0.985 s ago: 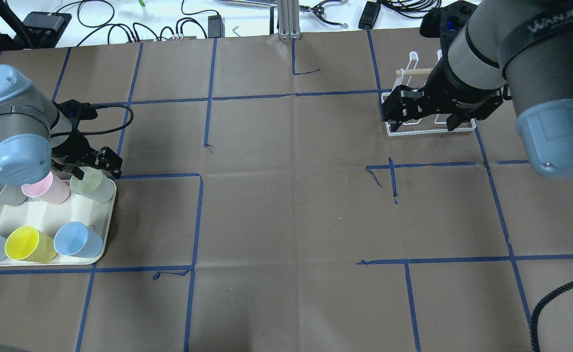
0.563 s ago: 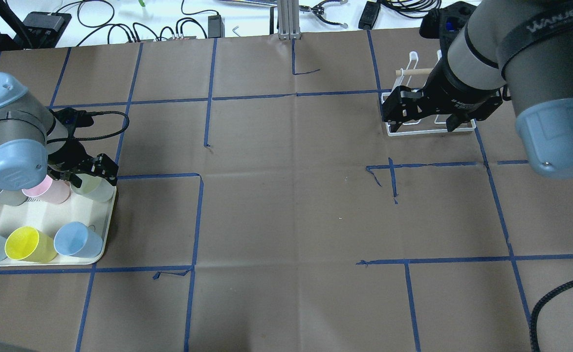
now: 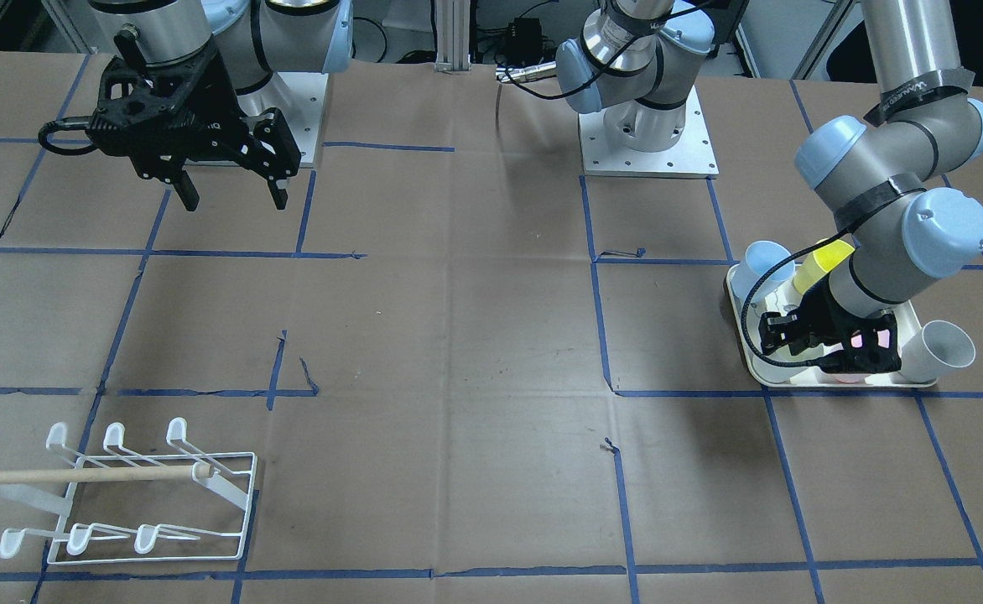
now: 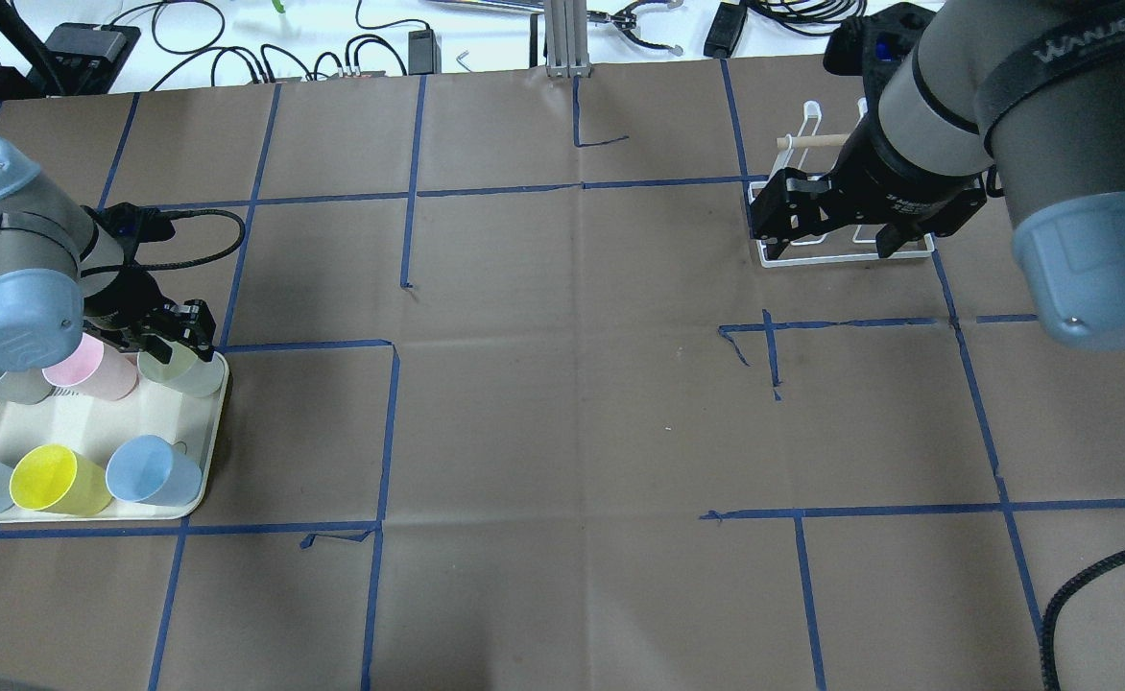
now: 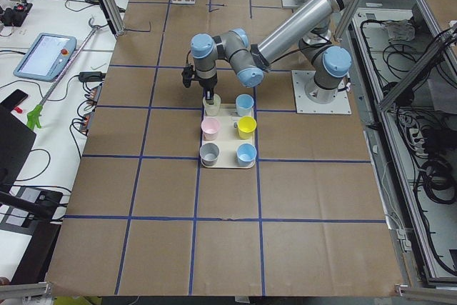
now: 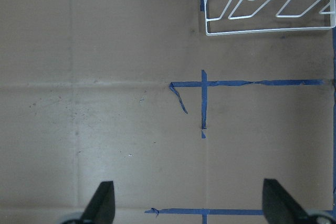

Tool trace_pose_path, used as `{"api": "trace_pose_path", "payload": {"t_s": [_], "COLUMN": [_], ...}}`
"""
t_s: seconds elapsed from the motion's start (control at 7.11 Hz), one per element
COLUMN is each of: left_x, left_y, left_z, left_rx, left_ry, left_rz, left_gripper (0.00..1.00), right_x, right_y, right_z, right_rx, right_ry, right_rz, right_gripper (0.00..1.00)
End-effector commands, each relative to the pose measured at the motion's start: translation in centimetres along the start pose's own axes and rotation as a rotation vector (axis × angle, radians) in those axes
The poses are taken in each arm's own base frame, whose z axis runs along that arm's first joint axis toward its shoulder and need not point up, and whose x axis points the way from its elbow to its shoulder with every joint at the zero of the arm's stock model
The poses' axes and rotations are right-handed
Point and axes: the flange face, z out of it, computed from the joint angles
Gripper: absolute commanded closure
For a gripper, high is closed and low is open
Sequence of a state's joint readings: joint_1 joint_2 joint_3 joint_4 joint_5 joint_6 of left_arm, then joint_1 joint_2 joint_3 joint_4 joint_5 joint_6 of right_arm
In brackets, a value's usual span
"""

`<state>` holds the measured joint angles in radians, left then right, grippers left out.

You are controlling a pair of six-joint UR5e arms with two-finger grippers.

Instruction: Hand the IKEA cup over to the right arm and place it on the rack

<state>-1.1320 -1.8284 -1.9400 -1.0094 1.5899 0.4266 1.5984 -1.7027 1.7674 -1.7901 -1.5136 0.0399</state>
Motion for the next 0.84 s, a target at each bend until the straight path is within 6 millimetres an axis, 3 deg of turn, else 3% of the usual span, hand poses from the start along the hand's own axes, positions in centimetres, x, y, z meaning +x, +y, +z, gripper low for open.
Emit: {"api": "trace_pose_path", "payload": {"t_s": [0.0,0.14,0.28,0.42,0.7], "left_x": [0.0,0.1,0.3,0.5,0.8], "left_y": [-0.1,-0.4,-1.4,-1.5,-1.0], "left_z": [0.0,-1.4,-4.2,-8.1,-16.1], "left_rx": [0.004,0.042,0.086,0.082,0.019], "left_ry": [0.004,0.017,0.019,0.023,0.05], "left_rz": [-0.002,-0.006,-0.001,-0.003,-0.025], "left_gripper": [1.0,1.0,1.0,1.0,1.0], "right_x": [0.0,0.0,-0.1,-0.4,-1.7], "right_y": [0.0,0.0,0.0,0.4,0.1], "right_z": [0.0,0.0,-0.1,0.4,1.7], "right_rx": [0.0,0.0,0.012,0.007,0.164], "right_ry": [-0.001,-0.003,-0.006,-0.048,-0.203], "right_rz": [0.001,0.0,0.014,0.106,0.358], "right_gripper": [0.0,0.0,0.0,0.0,0.0]}}
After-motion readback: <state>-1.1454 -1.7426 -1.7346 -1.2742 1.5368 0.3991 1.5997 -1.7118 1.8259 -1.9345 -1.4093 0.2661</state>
